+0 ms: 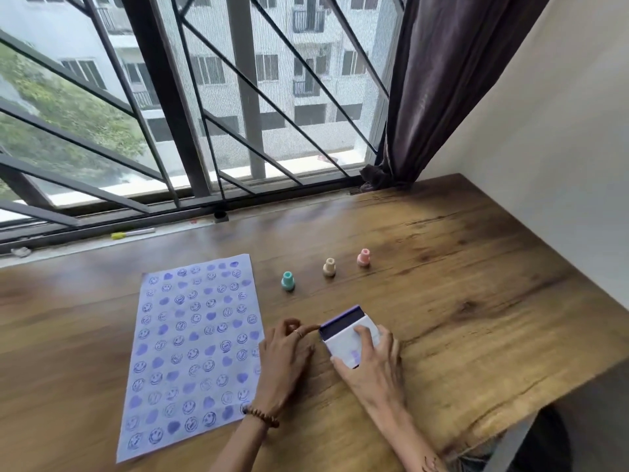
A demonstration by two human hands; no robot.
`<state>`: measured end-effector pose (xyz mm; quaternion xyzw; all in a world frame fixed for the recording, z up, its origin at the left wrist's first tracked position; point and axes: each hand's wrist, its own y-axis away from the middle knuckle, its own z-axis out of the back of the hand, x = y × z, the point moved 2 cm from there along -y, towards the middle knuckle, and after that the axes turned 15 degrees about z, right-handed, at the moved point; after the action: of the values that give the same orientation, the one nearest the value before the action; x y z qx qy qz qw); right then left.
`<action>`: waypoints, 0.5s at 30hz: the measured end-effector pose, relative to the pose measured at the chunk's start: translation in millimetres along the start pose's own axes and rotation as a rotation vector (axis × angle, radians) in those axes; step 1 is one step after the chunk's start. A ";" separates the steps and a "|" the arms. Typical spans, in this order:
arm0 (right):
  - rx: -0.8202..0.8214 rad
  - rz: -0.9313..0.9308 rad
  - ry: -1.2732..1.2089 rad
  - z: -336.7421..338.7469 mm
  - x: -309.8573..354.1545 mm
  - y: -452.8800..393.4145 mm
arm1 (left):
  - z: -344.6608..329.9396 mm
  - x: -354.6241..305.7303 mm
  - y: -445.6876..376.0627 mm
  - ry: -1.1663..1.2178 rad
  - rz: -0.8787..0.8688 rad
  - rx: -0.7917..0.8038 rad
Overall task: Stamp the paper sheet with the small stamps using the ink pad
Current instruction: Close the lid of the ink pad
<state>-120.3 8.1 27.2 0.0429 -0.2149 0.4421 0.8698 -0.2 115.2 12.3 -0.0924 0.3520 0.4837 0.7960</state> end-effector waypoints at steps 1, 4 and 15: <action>0.004 -0.002 0.000 0.3 -0.4 -0.6 | -0.2 -0.1 0.2 -0.001 0.000 -0.001; -0.021 -0.008 -0.024 2.3 -1.9 -2.3 | -1.0 -1.0 0.4 -0.020 0.015 0.000; 0.044 0.010 -0.017 -0.4 -5.6 -12.1 | -1.0 -0.2 -0.9 -0.036 0.006 -0.003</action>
<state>-113.5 -3.3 25.9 0.0649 -0.2128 0.4508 0.8644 0.1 114.1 11.5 -0.0838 0.3374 0.4882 0.8005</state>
